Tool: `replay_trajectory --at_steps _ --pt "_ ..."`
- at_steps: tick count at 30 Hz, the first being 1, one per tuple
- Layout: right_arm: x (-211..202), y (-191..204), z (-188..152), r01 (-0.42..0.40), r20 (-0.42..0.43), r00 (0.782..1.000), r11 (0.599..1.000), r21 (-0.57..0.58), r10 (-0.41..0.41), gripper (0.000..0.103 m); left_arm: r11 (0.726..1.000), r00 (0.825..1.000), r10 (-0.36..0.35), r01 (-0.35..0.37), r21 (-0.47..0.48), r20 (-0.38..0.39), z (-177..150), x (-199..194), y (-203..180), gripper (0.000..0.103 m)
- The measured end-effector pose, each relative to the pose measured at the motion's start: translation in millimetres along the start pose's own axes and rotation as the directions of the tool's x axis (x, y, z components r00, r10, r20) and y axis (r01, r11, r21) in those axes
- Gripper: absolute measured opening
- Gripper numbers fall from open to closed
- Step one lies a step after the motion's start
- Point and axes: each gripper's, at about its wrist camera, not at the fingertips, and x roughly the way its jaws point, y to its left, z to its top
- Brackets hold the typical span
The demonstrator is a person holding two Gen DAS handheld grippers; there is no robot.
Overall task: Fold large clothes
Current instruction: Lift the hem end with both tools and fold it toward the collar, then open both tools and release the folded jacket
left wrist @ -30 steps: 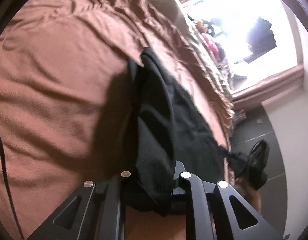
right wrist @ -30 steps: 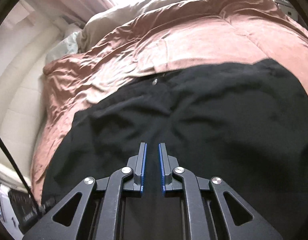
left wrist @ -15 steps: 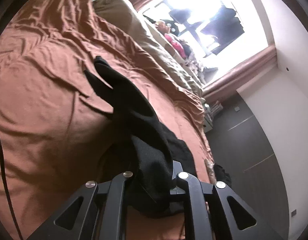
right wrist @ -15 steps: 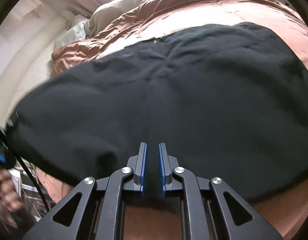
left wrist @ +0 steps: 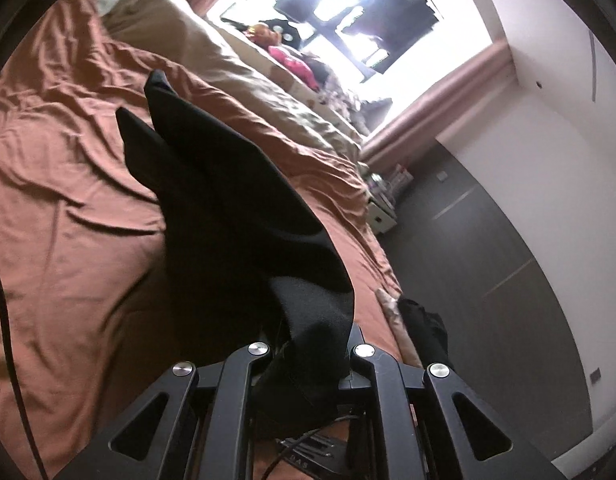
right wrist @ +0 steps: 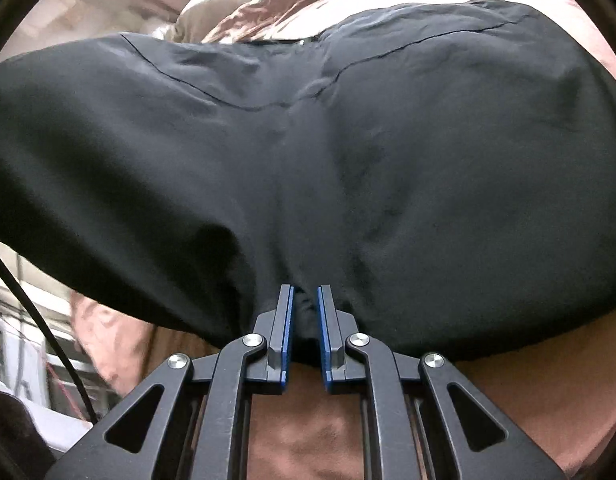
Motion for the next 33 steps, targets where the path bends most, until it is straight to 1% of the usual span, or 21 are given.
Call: replay_trajectory --at_steps 2,4,5,7,11,12,13,14,15,16,18,20,24,25,28,31,32,33 --pt "-21.1 -4.0 3.7 -0.048 0.03 0.998 0.999 0.017 0.047 0.009 1.0 1.0 -0.009 0.01 0.016 -0.012 1.5 10.0 -11.6 0.011" --pt "-41.6 -5.7 5.8 -0.071 0.071 0.995 0.997 0.015 0.069 0.009 0.999 0.999 -0.015 0.016 0.035 -0.032 1.3 21.4 -24.2 0.011" --pt "-59.4 -8.1 10.6 -0.089 0.105 0.991 0.996 0.015 0.087 0.009 0.999 0.999 -0.018 0.019 0.044 -0.042 1.1 27.1 -29.3 0.011" --pt "-83.9 -14.4 16.5 -0.106 0.143 0.984 0.994 0.013 0.103 0.009 0.998 0.998 -0.024 0.028 0.06 -0.065 -1.0 39.9 -39.5 0.011" --pt "-139.0 -40.0 32.1 -0.126 0.224 0.968 0.992 0.031 0.116 0.01 0.996 0.994 -0.035 0.044 0.079 -0.108 -8.8 68.1 -54.5 0.011" --pt "-149.2 -45.5 31.3 -0.128 0.241 0.963 0.991 0.029 0.117 0.017 0.996 0.992 -0.037 0.047 0.081 -0.119 -11.7 75.7 -57.3 0.011" --pt "-162.9 -53.5 31.3 -0.121 0.264 0.958 0.992 0.028 0.109 0.036 0.995 0.99 -0.037 0.049 0.084 -0.135 -13.7 86.6 -59.8 0.011" --pt "-173.5 -60.3 30.7 -0.111 0.285 0.953 0.993 0.031 0.098 0.049 0.995 0.988 -0.037 0.051 0.089 -0.148 -16.6 95.4 -63.0 0.011" --pt "-184.0 -68.2 29.3 -0.105 0.311 0.946 0.994 0.038 0.088 0.07 0.994 0.986 -0.038 0.054 0.093 -0.164 -20.3 105.1 -66.9 0.011" --pt "-190.9 -75.0 23.5 -0.101 0.328 0.941 0.994 0.044 0.081 0.072 0.993 0.982 -0.039 0.058 0.101 -0.185 -26.2 116.8 -71.4 0.011" --pt "-205.8 -94.7 17.2 -0.091 0.354 0.934 0.993 0.075 0.059 0.072 0.992 0.974 -0.034 0.061 0.114 -0.225 -38.8 139.7 -79.1 0.011" --pt "-212.6 -115.2 10.2 -0.09 0.368 0.929 0.989 0.114 0.042 0.072 0.99 0.961 -0.02 0.057 0.127 -0.276 -55.0 167.0 -85.6 0.011" --pt "-214.5 -149.3 -5.7 -0.077 0.366 0.931 0.978 0.191 0.001 0.072 0.987 0.925 0.022 0.04 0.156 -0.379 -93.3 219.2 -92.1 0.011" --pt "-208.9 -147.9 -1.2 -0.076 0.365 0.931 0.976 0.204 -0.004 0.072 0.986 0.915 0.033 0.035 0.16 -0.403 -103.0 231.3 -91.9 0.011" --pt "-215.1 -166.9 -8.4 -0.068 0.371 0.928 0.968 0.243 -0.028 0.072 0.985 0.898 0.052 0.027 0.172 -0.436 -121.0 250.7 -94.9 0.011" --pt "-217.6 -179.5 -11.2 -0.079 0.374 0.927 0.955 0.285 -0.035 0.072 0.983 0.888 0.055 0.031 0.18 -0.456 -129.8 261.0 -99.6 0.012" --pt "-219.4 -184.6 -11.7 -0.081 0.37 0.928 0.953 0.293 -0.035 0.072 0.983 0.887 0.05 0.037 0.179 -0.46 -131.0 263.1 -101.6 0.013" --pt "-217.4 -186.4 -11.0 -0.083 0.364 0.931 0.951 0.298 -0.033 0.072 0.983 0.883 0.053 0.037 0.182 -0.466 -131.1 266.0 -102.3 0.02"
